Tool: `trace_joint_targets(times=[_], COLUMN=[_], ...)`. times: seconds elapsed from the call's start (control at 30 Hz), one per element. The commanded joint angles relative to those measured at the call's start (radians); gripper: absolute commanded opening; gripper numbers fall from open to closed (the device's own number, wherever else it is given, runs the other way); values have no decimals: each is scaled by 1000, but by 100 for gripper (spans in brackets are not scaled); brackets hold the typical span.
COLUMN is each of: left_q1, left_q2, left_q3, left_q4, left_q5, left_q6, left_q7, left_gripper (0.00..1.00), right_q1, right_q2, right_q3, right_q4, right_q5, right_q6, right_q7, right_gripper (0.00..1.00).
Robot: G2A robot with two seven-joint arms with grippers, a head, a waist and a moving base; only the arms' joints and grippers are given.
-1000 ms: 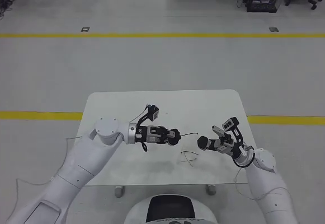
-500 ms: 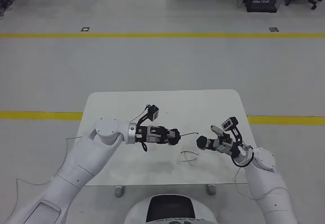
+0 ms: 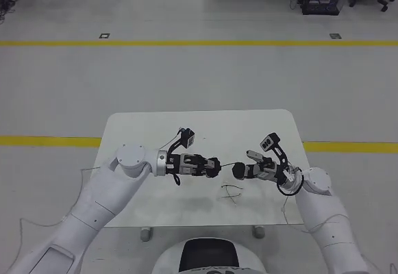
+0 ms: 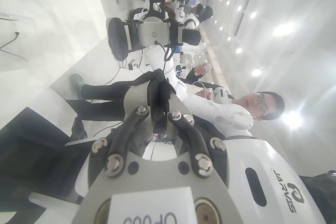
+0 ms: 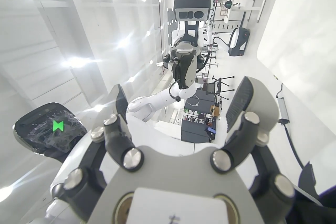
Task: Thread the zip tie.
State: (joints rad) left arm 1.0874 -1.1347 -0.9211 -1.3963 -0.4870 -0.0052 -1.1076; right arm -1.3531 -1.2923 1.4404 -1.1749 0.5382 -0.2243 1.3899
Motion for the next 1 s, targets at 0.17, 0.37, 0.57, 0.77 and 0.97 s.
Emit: trace_joint_targets(times=[0.17, 0.37, 0.57, 0.77, 0.97], left_q1=[0, 0, 0, 0, 0], left_q2=[0, 0, 0, 0, 0], left_q3=[0, 0, 0, 0, 0], left_q4=[0, 0, 0, 0, 0], left_q5=[0, 0, 0, 0, 0], left_q6=[0, 0, 0, 0, 0], left_q7=[0, 0, 0, 0, 0], left_gripper=[0, 0, 0, 0, 0], right_q1=[1, 15, 24, 18, 25], right_q2=[4, 31, 52, 51, 57], right_q3=[6, -14, -58, -63, -67], right_q4=[-12, -22, -17, -24, 10], right_q5=[16, 60, 93, 100, 116], right_q6=[19, 70, 87, 95, 82], right_q7=[-15, 0, 0, -22, 0], right_gripper=[100, 100, 100, 100, 100])
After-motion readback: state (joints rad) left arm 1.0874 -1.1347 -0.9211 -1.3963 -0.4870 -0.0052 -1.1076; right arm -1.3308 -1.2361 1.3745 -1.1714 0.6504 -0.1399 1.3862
